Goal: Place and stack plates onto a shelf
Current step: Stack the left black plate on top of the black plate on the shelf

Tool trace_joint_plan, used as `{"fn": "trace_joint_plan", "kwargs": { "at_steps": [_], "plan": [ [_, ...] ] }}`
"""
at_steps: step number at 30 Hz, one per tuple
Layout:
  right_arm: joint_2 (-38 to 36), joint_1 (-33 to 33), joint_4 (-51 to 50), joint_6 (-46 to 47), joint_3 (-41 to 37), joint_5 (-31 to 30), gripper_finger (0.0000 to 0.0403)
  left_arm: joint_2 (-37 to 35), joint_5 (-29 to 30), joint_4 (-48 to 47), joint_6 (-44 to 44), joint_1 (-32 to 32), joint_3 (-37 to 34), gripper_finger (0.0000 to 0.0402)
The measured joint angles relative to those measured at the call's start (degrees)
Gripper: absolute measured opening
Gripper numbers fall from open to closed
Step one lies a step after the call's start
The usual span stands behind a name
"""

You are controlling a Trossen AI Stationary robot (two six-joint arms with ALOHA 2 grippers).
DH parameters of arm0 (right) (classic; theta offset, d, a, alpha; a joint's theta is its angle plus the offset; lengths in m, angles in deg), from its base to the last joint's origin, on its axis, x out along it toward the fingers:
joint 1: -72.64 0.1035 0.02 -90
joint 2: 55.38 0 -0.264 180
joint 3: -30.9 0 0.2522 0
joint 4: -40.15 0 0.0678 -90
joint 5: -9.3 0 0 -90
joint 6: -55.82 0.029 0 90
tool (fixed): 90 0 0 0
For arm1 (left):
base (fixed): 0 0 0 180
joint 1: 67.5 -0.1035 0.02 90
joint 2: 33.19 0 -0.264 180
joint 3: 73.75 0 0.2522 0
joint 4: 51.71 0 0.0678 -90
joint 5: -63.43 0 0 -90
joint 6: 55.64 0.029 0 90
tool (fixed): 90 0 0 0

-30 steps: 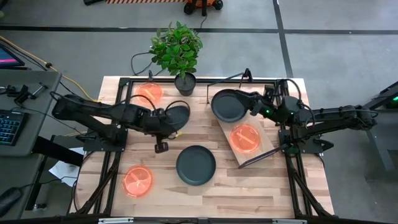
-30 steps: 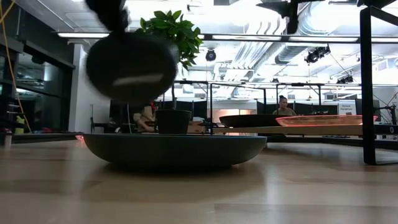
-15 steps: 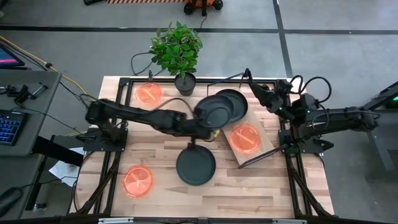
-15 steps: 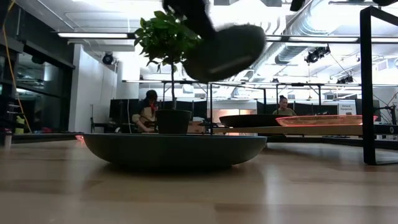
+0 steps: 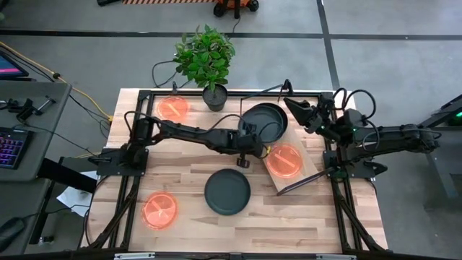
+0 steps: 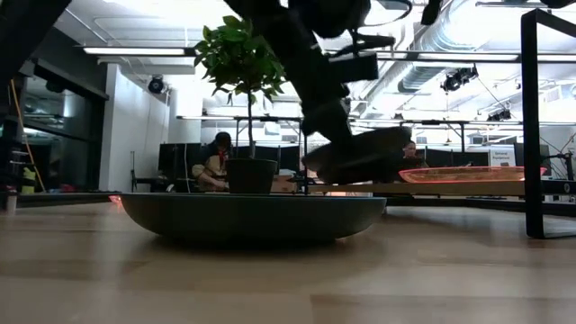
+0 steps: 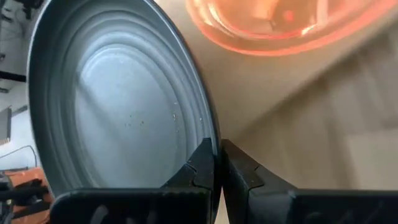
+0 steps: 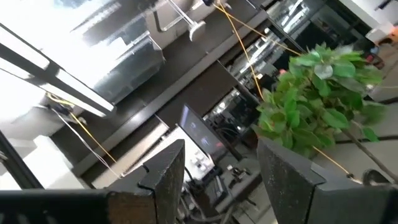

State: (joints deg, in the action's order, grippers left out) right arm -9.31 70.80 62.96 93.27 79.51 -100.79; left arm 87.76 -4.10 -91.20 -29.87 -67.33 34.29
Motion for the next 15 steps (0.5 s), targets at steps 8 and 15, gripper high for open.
{"fn": "trace_joint_plan", "kwargs": {
  "at_steps": [8,15],
  "plan": [
    [0.17,0.1,-0.76,1.2,0.0,1.01,0.0186,1.09,-0.29,5.89,1.68,-1.02,0.05,0.0005],
    [0.17,0.1,-0.76,1.26,0.0,1.2,0.0186,1.07,-0.42,7.97,3.33,-0.52,0.05,0.0013]
  ]
}}
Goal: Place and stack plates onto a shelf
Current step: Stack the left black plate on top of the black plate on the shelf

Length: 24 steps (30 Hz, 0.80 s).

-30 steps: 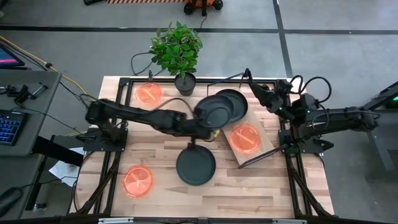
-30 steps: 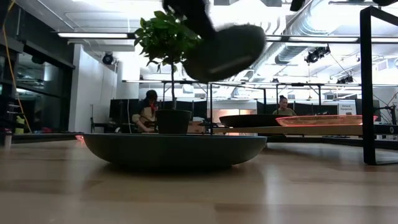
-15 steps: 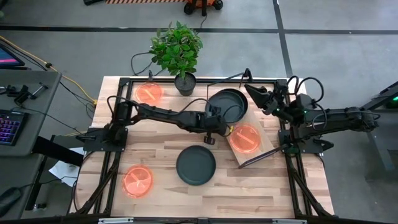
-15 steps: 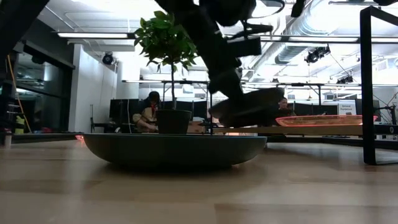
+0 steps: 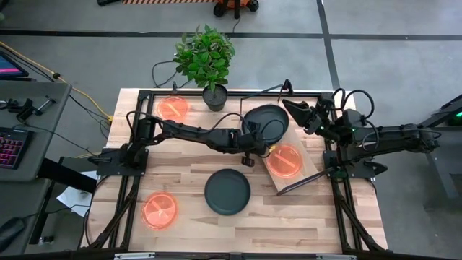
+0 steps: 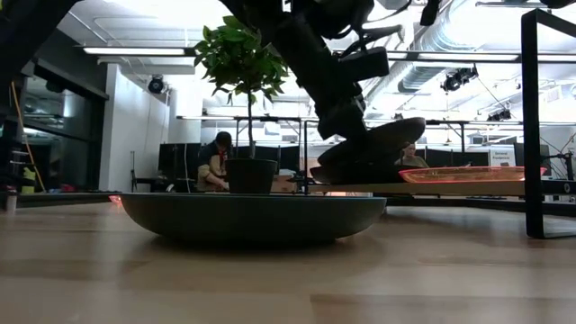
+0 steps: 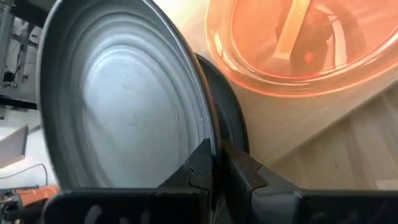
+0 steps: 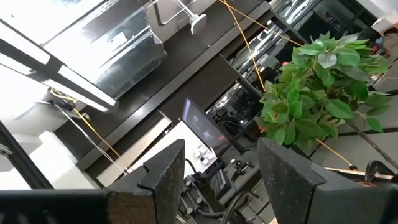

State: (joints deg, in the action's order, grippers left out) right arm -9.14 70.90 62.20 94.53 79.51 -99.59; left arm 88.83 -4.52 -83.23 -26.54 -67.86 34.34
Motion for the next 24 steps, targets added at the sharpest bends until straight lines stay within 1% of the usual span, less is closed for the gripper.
{"fn": "trace_joint_plan", "kwargs": {
  "at_steps": [5,10,13,16,18,20,24],
  "plan": [
    [0.0,0.0,-0.01,-0.13,0.0,0.02,0.0186,0.0,-0.39,0.04,-0.32,-0.1,0.0,0.0032],
    [0.0,0.0,0.0,-0.13,0.0,0.02,0.0186,-0.02,-0.15,-0.45,-1.49,-0.39,0.0,0.0069],
    [0.0,0.0,0.0,0.08,0.0,0.02,0.0186,-0.02,1.52,-1.14,-2.0,-0.38,-0.02,0.0094],
    [0.0,0.0,0.0,0.15,0.0,0.02,0.0186,-0.59,4.79,-2.43,-1.97,-0.28,-0.04,0.0117],
    [0.0,0.0,0.0,0.25,0.0,0.02,0.0186,-1.11,5.52,-2.82,-2.49,-0.24,0.0,0.0131],
    [0.0,0.0,-0.02,0.25,0.0,0.02,0.0186,-2.13,4.67,-5.34,-4.64,-0.24,-0.04,0.0141],
    [-0.02,0.0,-0.46,-0.1,0.0,0.02,0.0186,-4.13,-0.52,-6.97,-8.51,-0.24,-0.04,0.015]
  ]
}}
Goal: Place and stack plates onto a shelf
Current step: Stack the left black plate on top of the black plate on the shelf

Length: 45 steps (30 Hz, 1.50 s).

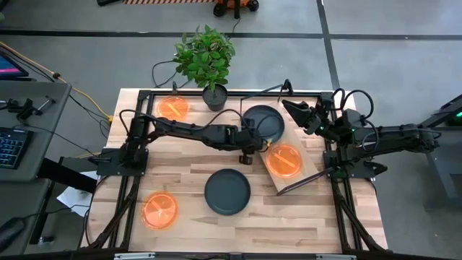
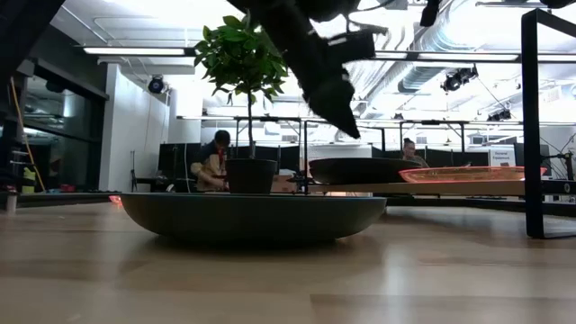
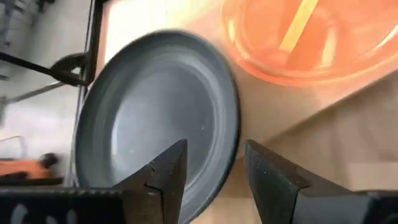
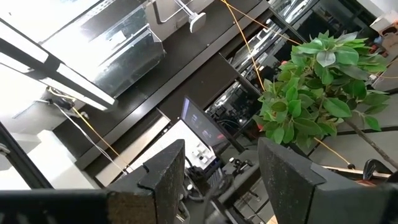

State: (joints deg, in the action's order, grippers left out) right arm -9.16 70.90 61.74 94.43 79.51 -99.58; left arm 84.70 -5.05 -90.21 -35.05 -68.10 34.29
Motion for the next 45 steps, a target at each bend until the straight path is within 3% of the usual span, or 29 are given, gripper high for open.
{"fn": "trace_joint_plan", "kwargs": {
  "at_steps": [6,11,14,16,19,22,27,30,37,45],
  "plan": [
    [0.0,-0.13,-1.66,0.23,0.0,-0.01,0.0186,-5.5,-5.3,-4.0,-7.33,0.0,0.0,0.0146],
    [0.6,-0.14,-7.03,2.48,0.0,-0.6,0.0186,-14.4,-15.53,-10.28,-17.94,-0.71,-0.01,0.0131],
    [2.16,-0.3,-12.81,5.55,0.08,-0.61,0.0177,-21.45,-17.53,-8.62,-21.58,-0.43,-2.4,0.0104],
    [3.68,-0.73,-18.73,9.41,0.1,-0.61,0.0153,-26.74,-16.67,-4.12,-23.34,0.16,-5.66,0.0072],
    [7.03,-1.9,-32.46,14.33,2.2,-0.14,0.0087,-35.25,-14.79,3.9,-26.04,1.11,-12.94,0.0015],
    [10.9,-3.7,-43.54,15.53,6.61,0.94,0.0016,-44.17,-12.57,13.83,-28.8,2.08,-22.12,0.0011],
    [20.34,-8.1,-67.14,9.87,18.07,3.04,0.0008,-57.2,-10.28,30.59,-33.31,3.76,-37.42,0.0003],
    [26.95,-10.97,-76.19,4.26,22.95,3.12,0.0004,-62.57,-7.22,36.25,-36.34,4.8,-44.1,0.0002],
    [37.42,-17.61,-78.3,-5.16,25.18,4.37,0.0001,-67.79,0.07,37.9,-41.35,6.93,-50.63,0.0001],
    [43.5,-22.68,-79.21,-7.16,25.18,4.15,0.0,-66.95,0.17,38.18,-41.47,7.8,-50.53,0.0]
  ]
}}
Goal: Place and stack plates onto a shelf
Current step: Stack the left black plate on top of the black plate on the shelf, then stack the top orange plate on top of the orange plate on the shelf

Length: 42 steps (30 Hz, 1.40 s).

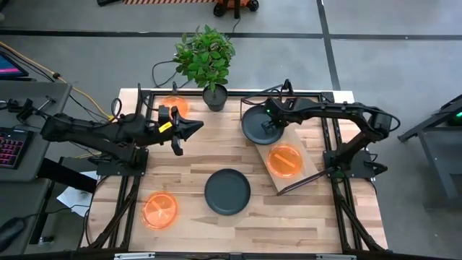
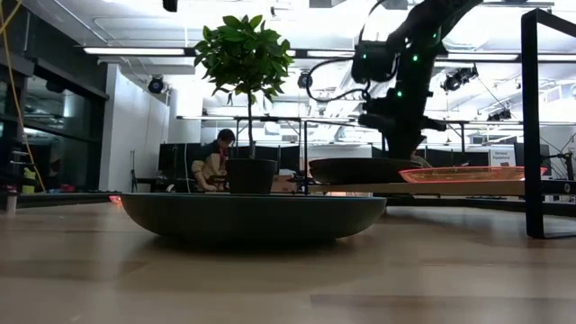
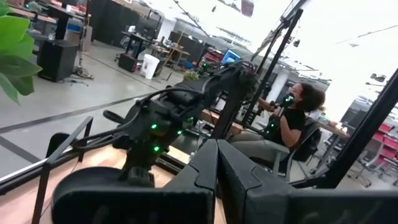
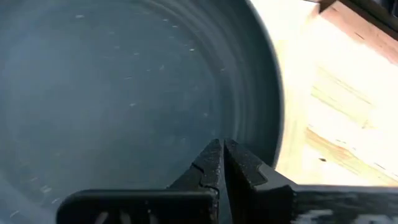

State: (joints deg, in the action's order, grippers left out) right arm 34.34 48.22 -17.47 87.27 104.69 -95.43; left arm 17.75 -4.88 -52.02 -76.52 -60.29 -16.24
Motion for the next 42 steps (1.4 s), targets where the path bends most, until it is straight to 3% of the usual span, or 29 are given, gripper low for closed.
{"fn": "trace_joint_plan", "kwargs": {
  "at_steps": [23,32,38,42],
  "plan": [
    [1.23,-2.17,-6.15,1.44,0.0,-4.51,0.0,0.15,2.69,-2.07,1.03,-0.04,0.0,0.0],
    [-11.25,4.51,-5.92,4.29,0.0,-6.66,0.0,0.15,2.57,-2.29,2.9,-0.04,0.0,0.0],
    [-20.23,11.89,-4.72,5.0,0.0,-5.66,0.0,0.15,1.48,-4.58,4.03,-0.04,0.0,0.0],
    [-24.02,16.9,-3.97,8.62,0.0,-8.13,0.0,0.15,1.45,-5.73,4.08,-0.04,0.0,0.0]
  ]
}}
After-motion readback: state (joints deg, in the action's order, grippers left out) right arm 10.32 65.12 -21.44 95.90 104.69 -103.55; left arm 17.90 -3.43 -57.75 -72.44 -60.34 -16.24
